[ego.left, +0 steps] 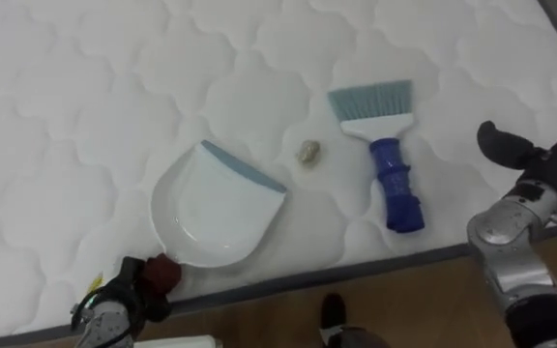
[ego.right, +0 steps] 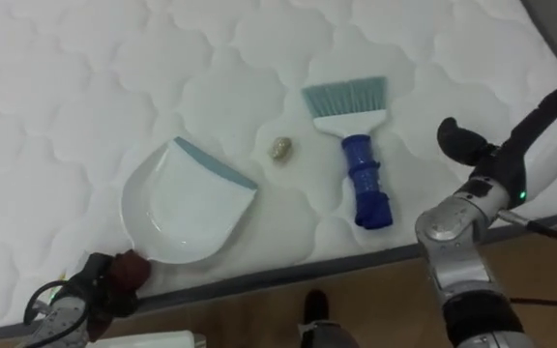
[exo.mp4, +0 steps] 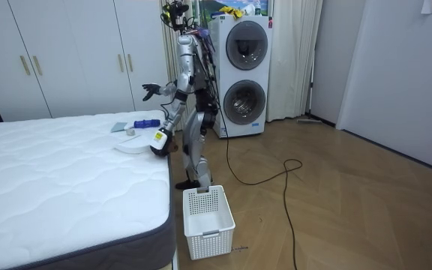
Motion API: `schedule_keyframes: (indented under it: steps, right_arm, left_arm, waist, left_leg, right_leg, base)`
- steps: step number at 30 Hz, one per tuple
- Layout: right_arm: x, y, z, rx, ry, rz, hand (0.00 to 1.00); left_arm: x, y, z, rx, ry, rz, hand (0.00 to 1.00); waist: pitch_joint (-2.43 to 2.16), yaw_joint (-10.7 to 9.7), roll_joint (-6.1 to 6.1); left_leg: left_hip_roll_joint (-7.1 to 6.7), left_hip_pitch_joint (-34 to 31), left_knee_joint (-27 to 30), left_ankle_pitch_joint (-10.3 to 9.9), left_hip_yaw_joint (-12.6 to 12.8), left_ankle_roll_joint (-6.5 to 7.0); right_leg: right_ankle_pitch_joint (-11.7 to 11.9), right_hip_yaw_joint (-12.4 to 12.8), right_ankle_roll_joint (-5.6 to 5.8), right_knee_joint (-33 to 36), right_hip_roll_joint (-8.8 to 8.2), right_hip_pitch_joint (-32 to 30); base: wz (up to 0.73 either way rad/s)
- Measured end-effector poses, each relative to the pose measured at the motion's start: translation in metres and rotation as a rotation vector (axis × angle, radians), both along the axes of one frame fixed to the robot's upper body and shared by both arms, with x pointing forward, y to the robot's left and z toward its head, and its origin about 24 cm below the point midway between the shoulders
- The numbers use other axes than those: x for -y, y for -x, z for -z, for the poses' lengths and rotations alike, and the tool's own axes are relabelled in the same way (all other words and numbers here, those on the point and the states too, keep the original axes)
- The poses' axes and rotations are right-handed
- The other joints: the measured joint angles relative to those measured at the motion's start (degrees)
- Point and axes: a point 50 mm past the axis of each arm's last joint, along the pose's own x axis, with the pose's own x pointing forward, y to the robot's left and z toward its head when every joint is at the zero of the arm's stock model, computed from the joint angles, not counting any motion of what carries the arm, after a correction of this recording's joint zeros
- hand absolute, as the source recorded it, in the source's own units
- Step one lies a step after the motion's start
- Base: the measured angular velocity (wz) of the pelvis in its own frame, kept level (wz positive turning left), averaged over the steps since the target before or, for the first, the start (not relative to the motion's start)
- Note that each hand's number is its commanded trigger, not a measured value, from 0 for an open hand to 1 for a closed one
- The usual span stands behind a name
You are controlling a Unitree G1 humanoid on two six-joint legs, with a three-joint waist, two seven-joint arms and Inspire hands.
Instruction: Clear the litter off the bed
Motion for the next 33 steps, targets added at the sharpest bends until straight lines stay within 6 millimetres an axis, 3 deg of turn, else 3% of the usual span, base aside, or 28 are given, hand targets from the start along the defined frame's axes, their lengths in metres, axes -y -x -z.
schedule_keyframes:
  steps: [5, 7, 9, 14, 24, 33]
  right_arm:
    - [-0.004, 0.000, 0.008, -0.057, -0.002, -0.046, 0.00]
    - [-0.004, -0.002, 0.009, -0.073, -0.002, -0.054, 0.00]
    - [-0.005, -0.006, 0.008, -0.080, -0.003, -0.074, 0.00]
    - [-0.012, -0.012, 0.009, -0.114, 0.007, -0.120, 0.00]
    - [-0.024, -0.015, 0.021, -0.216, -0.071, -0.236, 0.00]
    - [-0.030, -0.034, 0.004, -0.190, -0.072, -0.295, 0.00]
  left_arm:
    - [0.002, -0.006, -0.003, 0.004, 0.028, 0.012, 1.00]
    - [0.003, -0.010, -0.004, 0.009, 0.032, 0.022, 1.00]
    - [0.004, -0.013, -0.006, 0.017, 0.037, 0.028, 1.00]
    - [0.006, -0.016, -0.007, 0.018, 0.035, 0.045, 1.00]
    - [0.015, -0.028, -0.014, 0.056, 0.036, 0.092, 1.00]
    - [0.017, -0.031, -0.015, 0.062, 0.033, 0.101, 1.00]
  waist:
    - [0.92, 1.02, 0.41]
    - [0.94, 1.37, 0.39]
    - [1.23, 1.68, 0.17]
    - [1.31, 1.84, 0.12]
    - [1.51, 3.69, 0.05]
    - [1.64, 4.59, 0.09]
  left_leg:
    - [0.38, -0.38, -0.05, 0.00, 0.01, 0.01]
    - [0.39, -0.86, 0.00, 0.01, 0.00, 0.00]
    - [0.45, -1.35, 0.06, 0.02, 0.01, -0.01]
    - [0.50, -2.12, 0.74, 0.02, 0.02, -0.02]
    - [0.62, -4.05, 2.27, 0.01, -0.07, 0.02]
    - [0.85, -3.97, 2.53, -0.04, 0.13, 0.09]
  right_leg:
    - [-0.11, -0.19, 0.03, 0.05, -0.14, -0.34]
    - [-0.21, -0.22, -0.12, 0.33, -0.30, -0.79]
    - [-0.30, -0.28, -0.26, 0.53, -0.57, -1.25]
    - [-0.79, -0.92, -0.73, 1.32, -0.64, -1.82]
    - [-1.34, -1.82, -0.61, 2.67, -1.52, -3.55]
    - [-1.54, -1.92, -0.77, 3.09, -1.58, -3.47]
  base:
    - [0.00]
    - [0.06]
    - [0.07]
    - [0.08]
    - [0.06]
    - [0.00]
